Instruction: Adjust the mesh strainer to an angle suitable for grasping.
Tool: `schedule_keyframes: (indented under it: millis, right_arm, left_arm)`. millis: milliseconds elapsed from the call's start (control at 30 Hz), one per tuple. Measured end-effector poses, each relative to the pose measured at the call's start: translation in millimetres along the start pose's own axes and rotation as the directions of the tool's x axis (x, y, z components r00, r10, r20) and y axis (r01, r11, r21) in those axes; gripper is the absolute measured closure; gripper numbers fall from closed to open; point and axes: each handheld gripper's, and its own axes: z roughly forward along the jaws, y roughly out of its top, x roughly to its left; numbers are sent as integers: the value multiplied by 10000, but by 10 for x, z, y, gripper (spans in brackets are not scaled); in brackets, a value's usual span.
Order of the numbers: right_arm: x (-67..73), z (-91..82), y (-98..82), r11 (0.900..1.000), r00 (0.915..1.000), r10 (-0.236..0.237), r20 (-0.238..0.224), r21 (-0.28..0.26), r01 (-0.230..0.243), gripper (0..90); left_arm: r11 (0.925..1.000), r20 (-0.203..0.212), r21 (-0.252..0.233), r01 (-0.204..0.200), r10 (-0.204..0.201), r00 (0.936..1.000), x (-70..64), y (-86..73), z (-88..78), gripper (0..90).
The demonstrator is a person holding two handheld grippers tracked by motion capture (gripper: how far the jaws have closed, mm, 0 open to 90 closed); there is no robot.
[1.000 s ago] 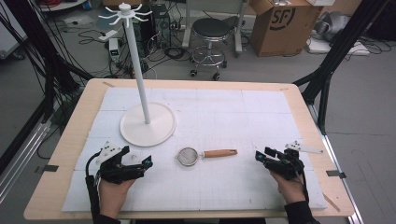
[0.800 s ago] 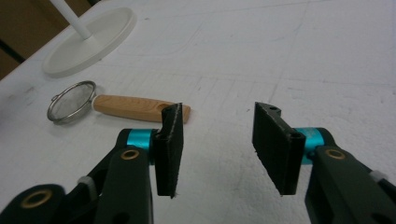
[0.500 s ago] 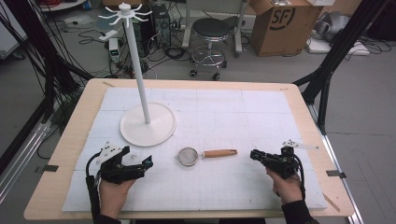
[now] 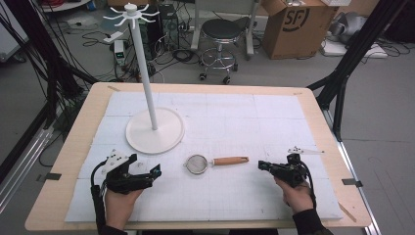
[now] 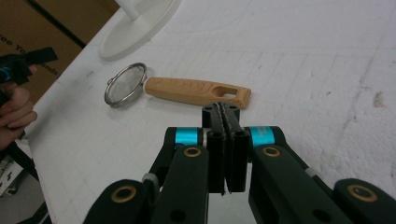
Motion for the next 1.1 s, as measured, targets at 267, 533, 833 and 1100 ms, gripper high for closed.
schedule_keyframes:
  millis: [267, 533, 833, 1100]
  right_arm:
    - [-14, 152, 1, 9978, 9989, 459, -87, 491, -455, 900]
    - [-38, 285, 7, 9934, 9980, 620, 115, 960, -628, 900]
    - [-46, 397, 40, 9870, 9960, 811, 362, 1359, -853, 900]
    - [-66, 495, 103, 9853, 9951, 805, 571, 1463, -881, 900]
  left_arm:
    - [10000, 65, -3, -20, 20, 10000, -2, 3, 10, 16]
    - [9999, 54, 12, -114, 114, 9999, 16, 11, 12, 16]
    - [9999, 123, -27, -116, 116, 9999, 21, 14, 12, 16]
    - [10000, 161, -1, -83, 83, 9998, 23, 16, 13, 16]
